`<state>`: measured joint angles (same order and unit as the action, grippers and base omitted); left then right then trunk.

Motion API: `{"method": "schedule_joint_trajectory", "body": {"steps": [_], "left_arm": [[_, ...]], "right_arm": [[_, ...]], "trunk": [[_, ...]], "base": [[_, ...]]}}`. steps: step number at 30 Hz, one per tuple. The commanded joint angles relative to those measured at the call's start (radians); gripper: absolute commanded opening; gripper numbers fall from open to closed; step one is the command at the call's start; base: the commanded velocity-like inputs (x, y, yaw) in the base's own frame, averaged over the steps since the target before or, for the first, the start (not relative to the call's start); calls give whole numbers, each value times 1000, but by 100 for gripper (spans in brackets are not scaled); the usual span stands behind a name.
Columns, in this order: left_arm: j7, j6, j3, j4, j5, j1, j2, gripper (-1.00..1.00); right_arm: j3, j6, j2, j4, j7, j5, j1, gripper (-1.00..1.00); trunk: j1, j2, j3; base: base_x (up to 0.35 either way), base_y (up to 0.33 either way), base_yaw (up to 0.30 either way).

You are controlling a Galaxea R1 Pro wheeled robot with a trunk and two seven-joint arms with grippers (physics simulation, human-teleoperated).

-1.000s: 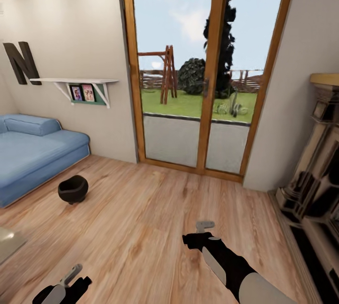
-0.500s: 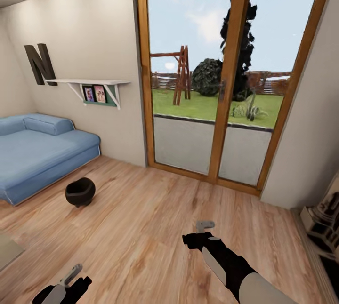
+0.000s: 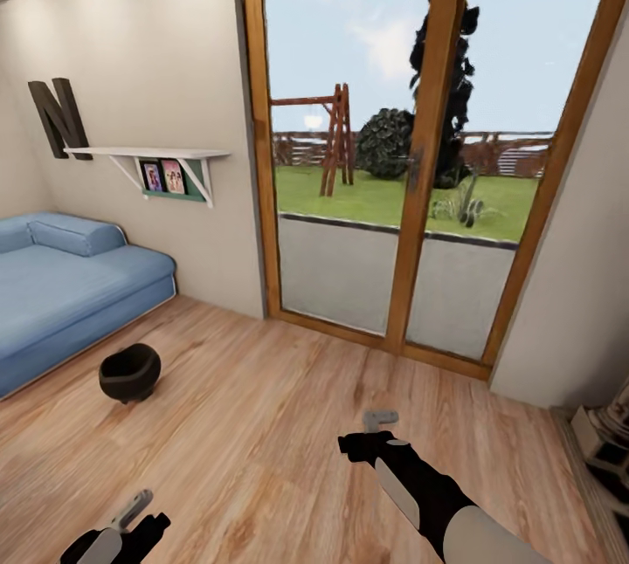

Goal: Place each of the two pumpkins and all three candles from the living room inside a cabinet in the living room (use any cabinet), then make sure every cabinet is closed, and position the cauldron so it is next to a table in the living room.

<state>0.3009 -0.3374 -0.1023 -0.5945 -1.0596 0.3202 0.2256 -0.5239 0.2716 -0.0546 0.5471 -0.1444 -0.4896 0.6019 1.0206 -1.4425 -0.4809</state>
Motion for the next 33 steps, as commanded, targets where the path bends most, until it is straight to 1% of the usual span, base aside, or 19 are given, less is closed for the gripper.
{"method": "schedule_joint_trajectory", "body": {"steps": [1, 7, 27, 33], "left_arm": [[9, 0, -7, -2, -10, 0, 1, 100], [9, 0, -7, -2, -10, 0, 1, 100], [9, 0, -7, -2, -10, 0, 1, 100], [9, 0, -7, -2, -10, 0, 1, 100]], "right_arm": [[-7, 3, 1, 2, -10, -10, 1, 100], [-7, 3, 1, 2, -11, -9, 1, 100], [-8, 14, 1, 2, -16, -12, 1, 100], [-8, 19, 2, 2, -16, -11, 1, 100]], "trunk": [[1, -1, -1], [1, -1, -1], [1, -1, -1], [1, -1, -1]], "base": [[343, -69, 92], [343, -19, 222], [343, -1, 272], [343, -60, 273]]}}
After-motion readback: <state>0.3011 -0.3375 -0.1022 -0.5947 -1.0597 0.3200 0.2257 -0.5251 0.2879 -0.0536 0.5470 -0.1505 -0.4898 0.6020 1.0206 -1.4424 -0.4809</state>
